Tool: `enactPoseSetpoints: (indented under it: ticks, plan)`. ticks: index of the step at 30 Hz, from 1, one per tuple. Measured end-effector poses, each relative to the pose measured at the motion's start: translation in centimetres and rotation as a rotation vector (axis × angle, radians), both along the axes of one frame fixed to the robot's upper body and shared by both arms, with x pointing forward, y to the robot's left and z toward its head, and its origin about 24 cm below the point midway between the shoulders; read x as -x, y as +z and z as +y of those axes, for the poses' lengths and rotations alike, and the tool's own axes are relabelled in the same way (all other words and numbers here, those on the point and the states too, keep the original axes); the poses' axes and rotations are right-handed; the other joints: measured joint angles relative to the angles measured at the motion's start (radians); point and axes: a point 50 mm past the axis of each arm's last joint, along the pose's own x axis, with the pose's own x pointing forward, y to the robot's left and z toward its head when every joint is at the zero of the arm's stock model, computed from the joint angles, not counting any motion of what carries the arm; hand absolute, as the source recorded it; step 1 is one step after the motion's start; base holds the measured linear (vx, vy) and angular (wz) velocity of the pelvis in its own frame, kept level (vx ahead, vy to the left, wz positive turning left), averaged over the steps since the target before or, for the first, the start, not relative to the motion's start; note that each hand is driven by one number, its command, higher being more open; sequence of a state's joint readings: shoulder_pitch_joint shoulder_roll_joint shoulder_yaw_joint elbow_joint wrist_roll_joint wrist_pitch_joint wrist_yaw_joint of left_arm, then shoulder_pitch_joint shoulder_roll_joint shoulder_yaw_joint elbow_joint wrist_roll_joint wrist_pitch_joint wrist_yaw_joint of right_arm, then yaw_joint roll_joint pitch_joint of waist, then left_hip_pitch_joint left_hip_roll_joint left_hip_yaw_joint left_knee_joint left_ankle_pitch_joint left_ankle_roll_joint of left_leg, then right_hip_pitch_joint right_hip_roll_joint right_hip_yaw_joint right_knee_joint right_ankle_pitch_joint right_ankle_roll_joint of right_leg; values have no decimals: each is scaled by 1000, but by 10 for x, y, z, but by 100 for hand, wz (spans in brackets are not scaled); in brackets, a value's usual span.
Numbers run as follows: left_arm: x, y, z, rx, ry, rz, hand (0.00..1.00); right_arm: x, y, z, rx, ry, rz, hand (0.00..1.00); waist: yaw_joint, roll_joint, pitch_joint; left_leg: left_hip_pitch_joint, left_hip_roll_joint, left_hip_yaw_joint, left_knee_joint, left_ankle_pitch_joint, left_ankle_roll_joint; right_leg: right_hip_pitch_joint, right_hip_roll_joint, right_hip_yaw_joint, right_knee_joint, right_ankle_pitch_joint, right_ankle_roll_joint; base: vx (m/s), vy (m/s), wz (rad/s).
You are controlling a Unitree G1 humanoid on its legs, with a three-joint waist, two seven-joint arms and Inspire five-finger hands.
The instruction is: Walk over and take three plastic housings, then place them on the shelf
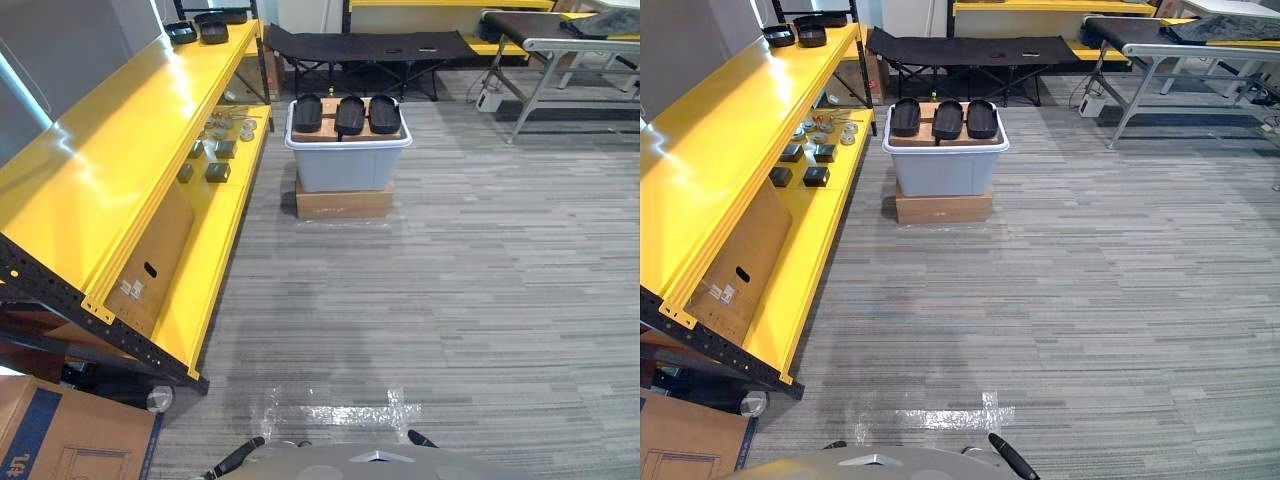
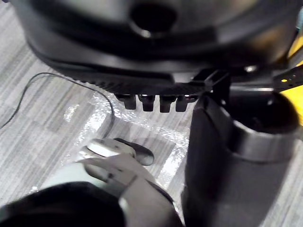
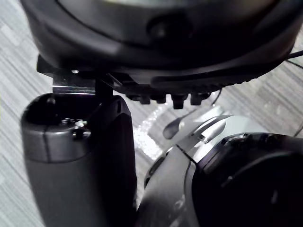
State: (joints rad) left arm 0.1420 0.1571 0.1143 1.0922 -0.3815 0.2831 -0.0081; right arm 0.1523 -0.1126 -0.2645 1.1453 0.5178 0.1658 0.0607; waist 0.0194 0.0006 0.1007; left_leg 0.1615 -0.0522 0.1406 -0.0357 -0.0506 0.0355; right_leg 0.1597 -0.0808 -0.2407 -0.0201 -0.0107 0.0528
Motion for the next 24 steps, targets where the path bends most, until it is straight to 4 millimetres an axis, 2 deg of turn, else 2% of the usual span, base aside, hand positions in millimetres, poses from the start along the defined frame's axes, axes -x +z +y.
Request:
enactPoseSetpoints:
  ticks: [3,8,15,18,20,21,23,24]
  plan:
    - [-13,0,-6,28,-2,-69,100,-20,2,0,79,-12,-98,100,-8,1,0,9,-4,5,-27,10,0,-2,-1,2,-11,3,6,44,16,-5]
    - [-25,3,-4,20,43,-156,100,-50,8,11,119,-20,-231,100,-4,-18,13,22,-6,12,-46,14,-4,0,-1,3,-15,4,8,6,1,-3]
    - [-36,7,-8,62,35,-286,100,-72,16,19,44,-93,-393,100,3,-23,18,23,-9,13,-47,15,-2,-3,-5,3,-9,5,10,-37,-7,0]
    - [-38,9,-14,88,73,-327,100,-73,18,20,18,-66,-439,100,2,-22,18,24,-11,20,-47,13,-1,-15,-9,6,14,-8,13,-53,-14,-5]
    - [-39,9,-13,90,86,-334,100,-74,18,20,20,-65,-443,100,2,-32,35,22,-14,35,-27,-17,20,-61,-33,3,127,-72,33,-51,6,-2]
    - [-44,10,-18,98,80,-352,100,-75,19,14,31,-60,-447,100,0,-27,56,21,-11,60,3,-41,52,-146,-72,-4,338,-120,78,-55,28,-8]
    - [-47,12,-19,95,67,-367,100,-81,22,8,46,-54,-474,100,-7,-15,72,23,-3,66,32,-57,70,-257,-103,-12,543,-133,68,-27,75,-7]
    - [-48,12,-17,88,66,-367,100,-82,23,7,46,-57,-491,100,-18,-4,81,21,7,71,61,-77,66,-284,-110,-26,541,-146,46,44,105,-3]
